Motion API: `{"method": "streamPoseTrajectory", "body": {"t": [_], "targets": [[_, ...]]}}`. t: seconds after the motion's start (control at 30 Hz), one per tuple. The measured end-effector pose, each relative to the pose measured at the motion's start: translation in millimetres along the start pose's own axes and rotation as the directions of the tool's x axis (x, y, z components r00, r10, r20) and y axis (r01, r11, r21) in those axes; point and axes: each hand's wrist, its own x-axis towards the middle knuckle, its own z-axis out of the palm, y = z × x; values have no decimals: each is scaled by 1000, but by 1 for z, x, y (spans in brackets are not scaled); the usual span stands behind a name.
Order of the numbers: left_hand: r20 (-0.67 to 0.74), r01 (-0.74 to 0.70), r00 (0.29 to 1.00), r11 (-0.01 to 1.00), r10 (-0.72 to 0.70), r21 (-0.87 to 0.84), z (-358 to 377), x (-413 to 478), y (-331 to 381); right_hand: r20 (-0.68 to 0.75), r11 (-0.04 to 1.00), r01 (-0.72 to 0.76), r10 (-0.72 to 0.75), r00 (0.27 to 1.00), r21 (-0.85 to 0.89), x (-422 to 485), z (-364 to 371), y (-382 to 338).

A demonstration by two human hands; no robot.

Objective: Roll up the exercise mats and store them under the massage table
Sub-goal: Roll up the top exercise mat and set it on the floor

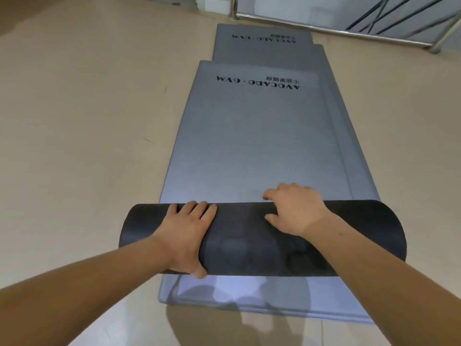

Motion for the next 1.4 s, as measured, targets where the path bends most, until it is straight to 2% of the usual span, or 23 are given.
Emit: {"method": "streamPoseTrajectory", "body": {"t": [0.07, 0.13, 0.23, 0.37, 0.47, 0.57, 0.6, 0.63, 0.67, 0.7, 0.73, 0.77, 0.8, 0.83, 0.9, 0.93, 0.97, 1.03, 1.07, 1.13, 1.17, 1.27, 1.4], "targets": [[69, -30, 997, 998, 34, -57, -24, 10, -11, 146, 998, 25, -33, 989, 58, -12, 1, 1], [162, -18, 986, 991, 40, -132, -46, 21, -20, 220, 999, 26, -16, 975, -40, -18, 7, -6], [258, 18, 965, 978, 38, -209, -65, 33, -22, 123, 980, -12, 37, 992, -196, -23, 34, -22], [319, 36, 946, 966, 49, -257, -69, 38, -16, 18, 982, 59, -57, 998, -182, -25, 37, -15], [454, 102, 887, 926, 79, -362, -75, 34, -17, 105, 983, 152, -141, 984, -106, -30, 16, -8], [576, 188, 809, 878, 115, -440, -81, 17, -20, 279, 980, 166, -192, 941, 113, -33, 0, -8], [562, 187, 821, 882, 102, -432, -83, 9, -22, 334, 973, 144, -198, 922, 178, -31, -3, -7], [485, 155, 873, 912, 54, -380, -84, -1, -24, 374, 967, 122, -201, 905, 224, -28, -5, -5], [341, 134, 940, 948, -29, -289, -85, -14, -25, 400, 959, 96, -201, 894, 266, -22, -7, -3], [129, 100, 989, 975, -75, -197, -81, -29, -23, 421, 950, 64, -195, 886, 306, -14, -9, 0], [-114, 46, 992, 993, -59, -113, -72, -44, -18, 439, 938, 29, -190, 878, 347, -6, -11, 4], [-319, -16, 948, 999, 1, -44, -54, -59, -14, 455, 925, -3, -184, 871, 381, 2, -15, 8], [-446, -51, 894, 999, 47, 3, -38, -72, -8, 463, 911, -28, -183, 868, 412, 9, -19, 12], [-460, -54, 885, 997, 72, 52, -21, -80, -1, 461, 900, -52, -172, 871, 433, 15, -21, 17], [-219, 1, 975, 994, 23, 107, 6, -83, 10, 434, 897, -85, -125, 892, 433, 22, -24, 20], [-77, 37, 997, 992, -28, 122, 14, -78, 14, 398, 912, -92, -82, 914, 399, 23, -25, 19], [-5, 84, 996, 987, -84, 137, 20, -70, 15, 333, 937, -86, -33, 943, 339, 22, -27, 16], [-86, 141, 988, 977, -129, 158, 25, -45, 11, 98, 974, -70, 50, 994, 215, 17, -33, 13], [-116, 154, 984, 976, -138, 151, 20, -33, 6, -45, 982, -64, 73, 996, 175, 12, -36, 11], [-145, 145, 980, 986, -133, 76, 4, -14, -11, -266, 996, -27, 49, 963, 86, 0, -34, 3], [-168, 113, 980, 992, -103, 54, -7, -6, -20, -314, 999, 14, 3, 949, 52, -5, -29, -2], [-135, 46, 990, 999, -43, 15, -43, 10, -40, -252, 991, 117, -97, 963, 64, -18, -14, -10], [-1, 52, 999, 998, -52, -22, -79, 17, -39, -156, 991, 60, -78, 985, -116, -23, -2, -15]]}}
